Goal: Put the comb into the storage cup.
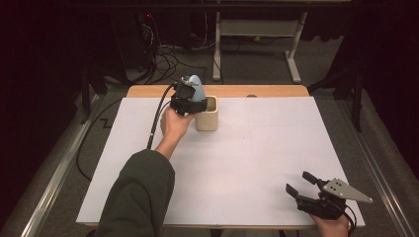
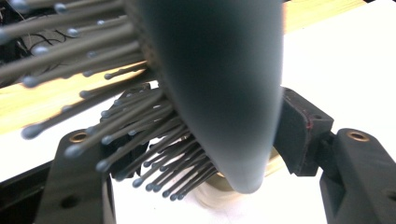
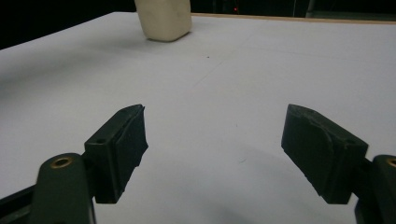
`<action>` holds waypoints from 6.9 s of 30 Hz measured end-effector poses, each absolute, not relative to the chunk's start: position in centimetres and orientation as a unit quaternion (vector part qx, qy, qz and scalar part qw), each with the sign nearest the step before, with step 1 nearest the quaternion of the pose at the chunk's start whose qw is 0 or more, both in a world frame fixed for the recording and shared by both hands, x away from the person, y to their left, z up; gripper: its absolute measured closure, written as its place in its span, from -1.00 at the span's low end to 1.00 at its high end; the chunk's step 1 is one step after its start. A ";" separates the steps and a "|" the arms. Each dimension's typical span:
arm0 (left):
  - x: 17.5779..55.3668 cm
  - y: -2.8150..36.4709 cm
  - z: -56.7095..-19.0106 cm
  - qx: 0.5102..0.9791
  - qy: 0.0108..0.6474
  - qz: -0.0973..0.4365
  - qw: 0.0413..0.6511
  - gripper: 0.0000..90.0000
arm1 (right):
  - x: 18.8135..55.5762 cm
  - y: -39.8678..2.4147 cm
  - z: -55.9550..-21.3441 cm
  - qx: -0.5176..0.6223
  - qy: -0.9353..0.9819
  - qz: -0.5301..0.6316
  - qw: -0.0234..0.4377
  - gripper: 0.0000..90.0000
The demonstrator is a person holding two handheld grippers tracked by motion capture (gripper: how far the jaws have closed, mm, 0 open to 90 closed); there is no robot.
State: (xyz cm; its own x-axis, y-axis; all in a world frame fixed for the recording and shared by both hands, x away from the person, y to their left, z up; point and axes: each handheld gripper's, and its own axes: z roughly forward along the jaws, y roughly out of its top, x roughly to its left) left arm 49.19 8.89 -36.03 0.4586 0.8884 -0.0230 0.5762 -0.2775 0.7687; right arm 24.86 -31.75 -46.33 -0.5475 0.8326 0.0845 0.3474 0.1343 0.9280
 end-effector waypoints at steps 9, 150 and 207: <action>49.1 9.5 -36.0 0.768 0.475 0.202 0.381 -0.22 | 24.9 -31.8 -46.4 0.412 0.715 0.512 0.237 -0.49; 43.2 16.3 -36.3 0.753 0.452 0.210 0.429 -0.20 | 24.9 -31.6 -46.4 0.411 0.718 0.508 0.240 -0.48; 39.2 19.2 -36.3 0.754 0.440 0.222 0.435 -0.18 | 24.8 -31.6 -46.3 0.412 0.716 0.509 0.243 -0.48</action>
State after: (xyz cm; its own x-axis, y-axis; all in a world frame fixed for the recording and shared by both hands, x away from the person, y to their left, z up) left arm 39.15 19.20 -36.35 0.5149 0.8559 -0.0487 0.4699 -0.2343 0.8510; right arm 24.85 -31.62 -46.33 -0.5424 0.8371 0.0707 0.3417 0.1430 0.9289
